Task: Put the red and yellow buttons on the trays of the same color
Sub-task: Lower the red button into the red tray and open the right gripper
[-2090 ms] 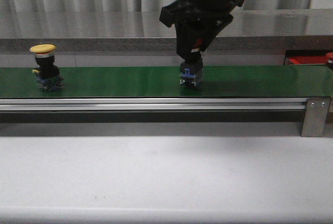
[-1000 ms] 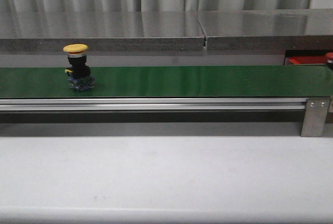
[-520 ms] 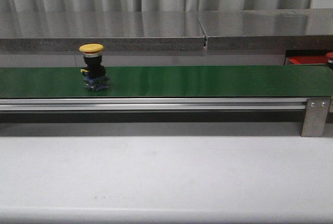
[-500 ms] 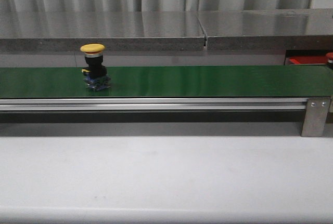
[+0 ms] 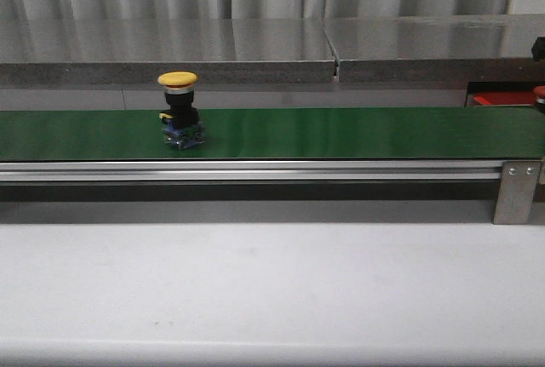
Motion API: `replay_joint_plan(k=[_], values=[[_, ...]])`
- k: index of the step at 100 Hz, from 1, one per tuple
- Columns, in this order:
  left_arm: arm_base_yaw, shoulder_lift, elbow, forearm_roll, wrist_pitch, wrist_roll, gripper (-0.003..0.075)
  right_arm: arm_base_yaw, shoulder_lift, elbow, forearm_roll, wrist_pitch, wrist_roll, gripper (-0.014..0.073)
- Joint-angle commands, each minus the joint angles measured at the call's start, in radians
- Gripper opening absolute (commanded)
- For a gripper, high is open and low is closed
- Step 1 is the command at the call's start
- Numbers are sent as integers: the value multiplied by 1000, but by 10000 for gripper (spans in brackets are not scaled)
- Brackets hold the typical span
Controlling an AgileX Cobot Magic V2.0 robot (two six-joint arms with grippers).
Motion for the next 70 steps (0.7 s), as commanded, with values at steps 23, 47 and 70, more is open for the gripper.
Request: replay_joint_plan(k=[23, 47, 70], values=[[-8, 11, -26, -20, -66, -7, -20, -5, -25, -34, 26, -62, 1, 27], [-8, 11, -26, -20, -66, -7, -20, -5, -25, -34, 30, -67, 1, 399], [-8, 11, -26, -20, -66, -7, -20, -5, -32, -34, 30, -68, 1, 426]])
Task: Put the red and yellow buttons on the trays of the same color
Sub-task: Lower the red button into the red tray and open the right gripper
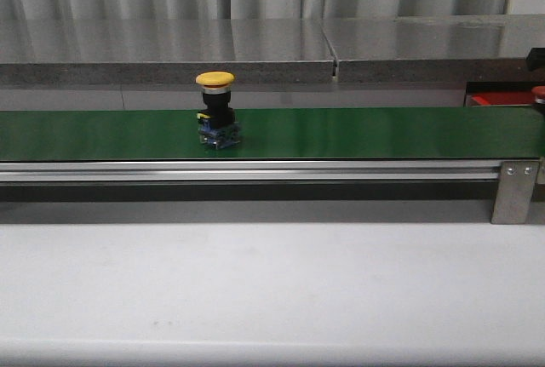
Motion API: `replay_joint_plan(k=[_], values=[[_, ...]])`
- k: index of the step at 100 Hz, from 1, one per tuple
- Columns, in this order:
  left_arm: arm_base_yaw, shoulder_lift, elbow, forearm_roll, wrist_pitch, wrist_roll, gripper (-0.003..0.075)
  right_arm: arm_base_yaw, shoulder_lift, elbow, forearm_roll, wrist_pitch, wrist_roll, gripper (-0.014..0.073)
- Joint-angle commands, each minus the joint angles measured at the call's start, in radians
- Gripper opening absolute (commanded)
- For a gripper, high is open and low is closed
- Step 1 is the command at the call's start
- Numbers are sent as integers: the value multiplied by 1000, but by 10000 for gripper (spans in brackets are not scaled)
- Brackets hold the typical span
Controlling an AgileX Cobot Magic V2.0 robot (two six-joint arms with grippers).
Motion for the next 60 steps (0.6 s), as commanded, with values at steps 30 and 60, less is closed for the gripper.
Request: replay_joint_plan(k=[30, 60], values=[[-8, 11, -26, -21, -66, -7, -20, -5, -176, 52, -9, -113, -19, 426], [-8, 11, -26, -21, -66, -7, -20, -2, -388, 213, -9, -146, -25, 426]])
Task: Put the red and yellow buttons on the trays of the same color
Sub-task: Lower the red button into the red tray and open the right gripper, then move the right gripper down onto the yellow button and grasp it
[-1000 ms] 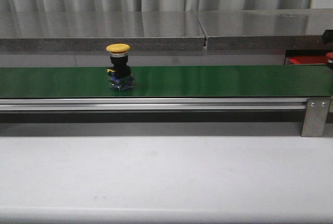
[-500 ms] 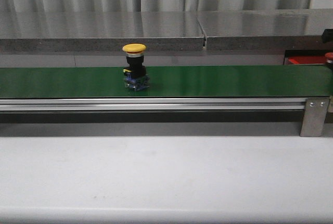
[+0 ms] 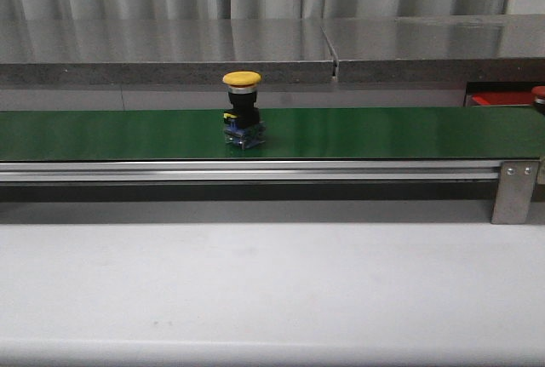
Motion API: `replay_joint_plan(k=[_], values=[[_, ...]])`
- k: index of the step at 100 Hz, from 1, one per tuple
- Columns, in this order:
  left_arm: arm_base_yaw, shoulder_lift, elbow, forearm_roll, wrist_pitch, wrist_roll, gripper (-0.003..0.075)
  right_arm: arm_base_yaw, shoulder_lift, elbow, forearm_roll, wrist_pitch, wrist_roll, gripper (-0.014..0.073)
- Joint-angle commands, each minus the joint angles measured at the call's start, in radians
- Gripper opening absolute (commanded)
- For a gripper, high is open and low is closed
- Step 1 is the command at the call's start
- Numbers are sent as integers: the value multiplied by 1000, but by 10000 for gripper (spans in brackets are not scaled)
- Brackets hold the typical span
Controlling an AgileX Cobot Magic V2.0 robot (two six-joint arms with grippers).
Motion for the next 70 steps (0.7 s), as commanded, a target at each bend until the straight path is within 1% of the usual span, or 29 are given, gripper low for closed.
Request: replay_joint_plan(k=[1, 18, 29, 55, 62, 70], values=[[-8, 11, -26, -21, -66, -7, -20, -2, -114, 9, -5, -52, -11, 426], [-8, 11, -26, -21, -66, -7, -20, 5, -223, 49, -5, -6, -11, 426], [-8, 11, -26, -21, -66, -7, -20, 19, -274, 50, -5, 52, -11, 426], [-8, 11, -26, -21, -66, -7, -20, 119, -349, 50, -9, 186, -12, 431], [-8, 11, -26, -21, -66, -7, -20, 151, -349, 50, -9, 219, -12, 463], [-8, 11, -26, -21, -66, -7, -20, 189, -349, 50, -11, 246, -12, 536]])
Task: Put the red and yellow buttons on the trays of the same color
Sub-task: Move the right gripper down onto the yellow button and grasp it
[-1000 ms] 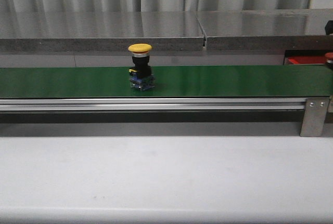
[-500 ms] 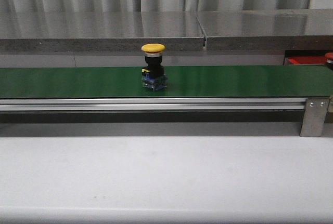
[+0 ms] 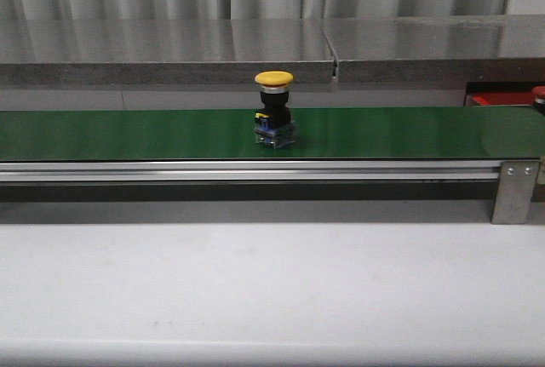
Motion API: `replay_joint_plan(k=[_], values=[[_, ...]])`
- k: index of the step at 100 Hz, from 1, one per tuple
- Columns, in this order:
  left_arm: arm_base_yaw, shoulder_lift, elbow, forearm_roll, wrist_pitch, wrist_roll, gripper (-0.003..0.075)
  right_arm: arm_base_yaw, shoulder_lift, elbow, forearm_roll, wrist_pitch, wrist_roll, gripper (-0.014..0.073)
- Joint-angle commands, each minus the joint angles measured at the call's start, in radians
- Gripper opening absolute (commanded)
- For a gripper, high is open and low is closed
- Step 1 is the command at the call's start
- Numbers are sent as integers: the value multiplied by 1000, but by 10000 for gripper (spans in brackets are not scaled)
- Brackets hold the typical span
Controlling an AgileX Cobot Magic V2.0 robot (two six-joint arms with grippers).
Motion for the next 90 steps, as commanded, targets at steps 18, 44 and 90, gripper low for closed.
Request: replay_joint_plan(k=[18, 44, 90], values=[[-8, 11, -26, -21, -66, -7, -20, 108, -39, -22, -24, -1, -16, 585], [-8, 11, -26, -21, -66, -7, -20, 201, -1, -60, -23, 121, -101, 585], [-8, 11, -26, -21, -66, -7, -20, 336, 161, -183, 61, 236, -344, 585]])
